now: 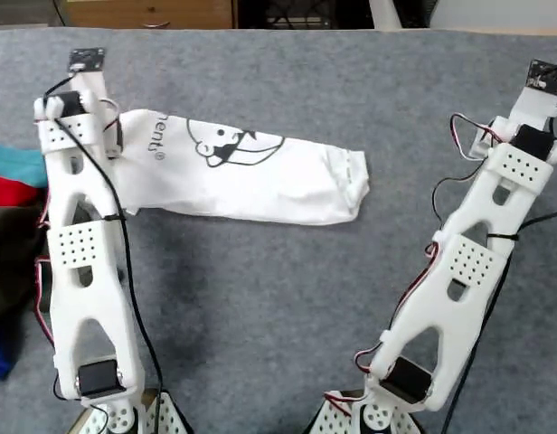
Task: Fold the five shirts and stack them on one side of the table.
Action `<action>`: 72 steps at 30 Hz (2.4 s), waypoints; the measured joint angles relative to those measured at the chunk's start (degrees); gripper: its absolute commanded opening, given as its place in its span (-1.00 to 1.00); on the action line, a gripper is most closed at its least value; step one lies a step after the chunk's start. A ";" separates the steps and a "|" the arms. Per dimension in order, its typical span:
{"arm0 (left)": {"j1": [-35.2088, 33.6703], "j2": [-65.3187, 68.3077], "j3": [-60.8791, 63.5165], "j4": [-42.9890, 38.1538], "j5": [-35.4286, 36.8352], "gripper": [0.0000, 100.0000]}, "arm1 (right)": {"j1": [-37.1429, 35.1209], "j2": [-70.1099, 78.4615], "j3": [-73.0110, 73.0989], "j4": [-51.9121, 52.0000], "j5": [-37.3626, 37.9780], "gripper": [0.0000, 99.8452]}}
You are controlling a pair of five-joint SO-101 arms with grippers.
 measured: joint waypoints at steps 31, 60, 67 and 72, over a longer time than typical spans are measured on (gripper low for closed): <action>-1.67 4.13 0.09 -6.95 -3.69 -0.67 | 0.00 0.00 0.00 0.00 0.00 -0.97; 4.48 3.87 -1.67 2.46 -11.16 -0.95 | 0.00 0.00 0.00 0.00 0.00 -0.97; 10.73 1.49 -3.34 5.71 -2.90 -0.95 | 0.00 0.00 0.00 0.70 0.00 -0.97; 18.20 -0.53 -3.43 5.80 2.20 -0.95 | 0.00 0.00 0.00 0.70 0.00 -0.97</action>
